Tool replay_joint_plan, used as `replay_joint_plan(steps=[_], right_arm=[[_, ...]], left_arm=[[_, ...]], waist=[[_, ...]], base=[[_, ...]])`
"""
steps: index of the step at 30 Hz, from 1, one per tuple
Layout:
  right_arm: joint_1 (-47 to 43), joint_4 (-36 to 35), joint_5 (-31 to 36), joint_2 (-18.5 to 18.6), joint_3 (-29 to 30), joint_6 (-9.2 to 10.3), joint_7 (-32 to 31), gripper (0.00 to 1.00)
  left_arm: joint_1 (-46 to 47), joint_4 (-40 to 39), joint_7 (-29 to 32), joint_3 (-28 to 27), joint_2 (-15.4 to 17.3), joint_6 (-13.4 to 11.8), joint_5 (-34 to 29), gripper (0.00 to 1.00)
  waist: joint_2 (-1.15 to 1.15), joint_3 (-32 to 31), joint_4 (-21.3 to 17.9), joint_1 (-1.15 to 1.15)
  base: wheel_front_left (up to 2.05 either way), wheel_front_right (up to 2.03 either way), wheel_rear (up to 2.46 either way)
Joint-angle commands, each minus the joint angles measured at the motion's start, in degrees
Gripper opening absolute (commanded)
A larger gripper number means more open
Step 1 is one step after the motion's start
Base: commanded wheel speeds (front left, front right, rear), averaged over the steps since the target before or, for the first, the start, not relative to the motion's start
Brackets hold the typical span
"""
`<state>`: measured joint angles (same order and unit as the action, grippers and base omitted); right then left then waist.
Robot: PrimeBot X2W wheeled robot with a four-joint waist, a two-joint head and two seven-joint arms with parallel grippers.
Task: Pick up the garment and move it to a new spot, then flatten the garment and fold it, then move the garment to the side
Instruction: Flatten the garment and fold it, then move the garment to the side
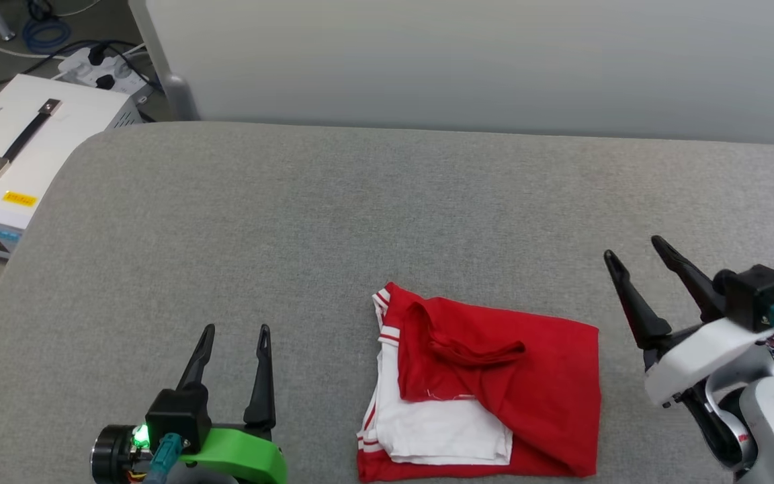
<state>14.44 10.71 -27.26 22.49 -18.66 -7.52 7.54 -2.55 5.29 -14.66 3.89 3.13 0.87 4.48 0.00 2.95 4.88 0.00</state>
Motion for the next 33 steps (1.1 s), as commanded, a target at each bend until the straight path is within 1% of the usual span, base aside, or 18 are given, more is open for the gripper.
replay_joint_plan(steps=[1, 8, 10, 14, 16, 20, 23, 33], right_arm=[[-1.77, -0.58, 1.67, -1.25, 2.03, 0.03, 1.52, 1.0], [-9.44, -3.56, 10.4, -7.36, 11.42, 0.03, 6.1, 1.0], [-11.63, -4.52, 11.04, -9.7, 13.52, 0.03, 6.64, 1.0], [-15.42, -6.86, 12.82, -12.6, 16.07, 0.03, 7.21, 1.0], [-17.1, -7.67, 12.68, -13.96, 17.41, 0.03, 7.32, 1.0], [-21.56, -10.01, 13.39, -15.86, 19.81, 0.03, 7.43, 1.0], [-22.95, -11.15, 14.08, -16.57, 19.95, 0.03, 7.44, 1.0], [-23.67, -11.75, 16.87, -16.56, 18.31, 0.03, 7.45, 1.0]], left_arm=[[-0.88, -0.24, -0.34, -0.23, -0.25, 0.32, -0.49, 1.0], [-1.85, -0.87, -0.34, -0.85, -0.25, 0.45, -0.94, 1.0], [-2.18, -1.08, -0.34, -0.97, -0.25, 0.53, -1.06, 1.0], [-2.97, -1.79, -0.34, -1.29, -0.25, 0.67, -1.31, 1.0], [-3.4, -2.17, -0.34, -1.46, -0.25, 0.64, -1.33, 1.0], [-4.78, -3.02, -0.34, -1.95, -0.25, 0.55, -1.45, 1.0], [-5.24, -3.34, -0.34, -2.15, -0.25, 0.53, -1.59, 1.0], [-5.57, -3.54, -0.34, -2.15, -0.25, 0.62, -2.14, 1.0]], waist=[[0.0, -1.22, -1.39, 0.0], [0.0, -2.37, -2.25, 0.0], [0.0, -2.78, -2.33, 0.0], [0.0, -3.41, -2.36, 0.0], [0.0, -3.69, -2.25, 0.0], [0.0, -4.26, -1.71, 0.0], [0.0, -4.25, -1.59, 0.0], [0.0, -3.97, -1.38, 0.0]], base=[[0.0, 0.0, 0.0], [0.0, 0.0, 0.0], [0.0, 0.0, 0.0], [0.0, 0.0, 0.0], [0.0, 0.0, 0.0], [0.0, 0.0, 0.0], [0.0, 0.0, 0.0], [0.0, 0.0, 0.0]])
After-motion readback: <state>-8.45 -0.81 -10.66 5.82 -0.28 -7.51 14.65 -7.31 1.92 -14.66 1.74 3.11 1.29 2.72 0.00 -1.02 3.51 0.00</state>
